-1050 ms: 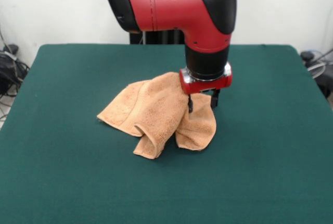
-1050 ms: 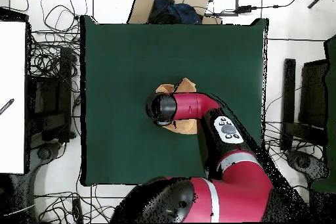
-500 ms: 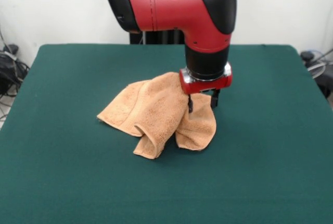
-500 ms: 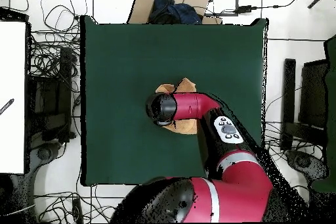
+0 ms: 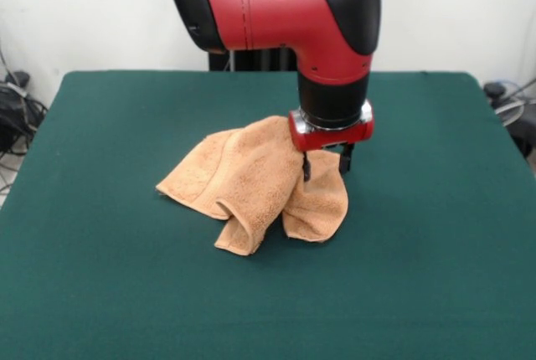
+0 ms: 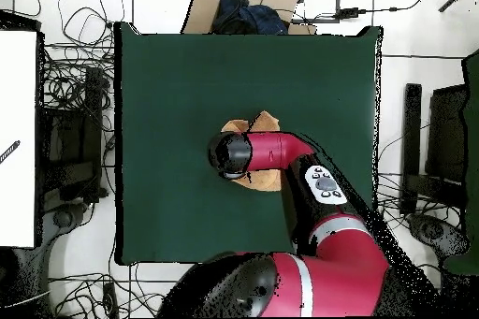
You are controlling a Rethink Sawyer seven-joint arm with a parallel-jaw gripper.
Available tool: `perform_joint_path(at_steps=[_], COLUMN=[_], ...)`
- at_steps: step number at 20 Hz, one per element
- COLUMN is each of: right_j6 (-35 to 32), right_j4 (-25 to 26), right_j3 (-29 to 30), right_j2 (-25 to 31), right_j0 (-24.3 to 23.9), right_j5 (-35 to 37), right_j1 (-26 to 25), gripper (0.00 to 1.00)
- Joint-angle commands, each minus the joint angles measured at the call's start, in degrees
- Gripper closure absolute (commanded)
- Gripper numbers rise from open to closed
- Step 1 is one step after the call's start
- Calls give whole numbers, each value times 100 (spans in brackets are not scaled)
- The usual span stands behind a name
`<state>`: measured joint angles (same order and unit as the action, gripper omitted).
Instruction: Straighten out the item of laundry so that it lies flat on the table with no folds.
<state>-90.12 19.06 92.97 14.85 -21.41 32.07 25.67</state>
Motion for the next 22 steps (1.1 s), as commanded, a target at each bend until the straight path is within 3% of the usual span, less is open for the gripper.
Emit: perform_joint_path(at_steps=[1, 6, 22], right_j6=[-707, -1298, -1286], right_j4=[-46, -114, -621], right_j3=[371, 843, 1436], right_j2=[135, -51, -279], right_j0=[-89, 117, 219], right_j5=[-529, -1132, -872], right_j1=[90, 424, 1272], gripper=[0, 0, 0])
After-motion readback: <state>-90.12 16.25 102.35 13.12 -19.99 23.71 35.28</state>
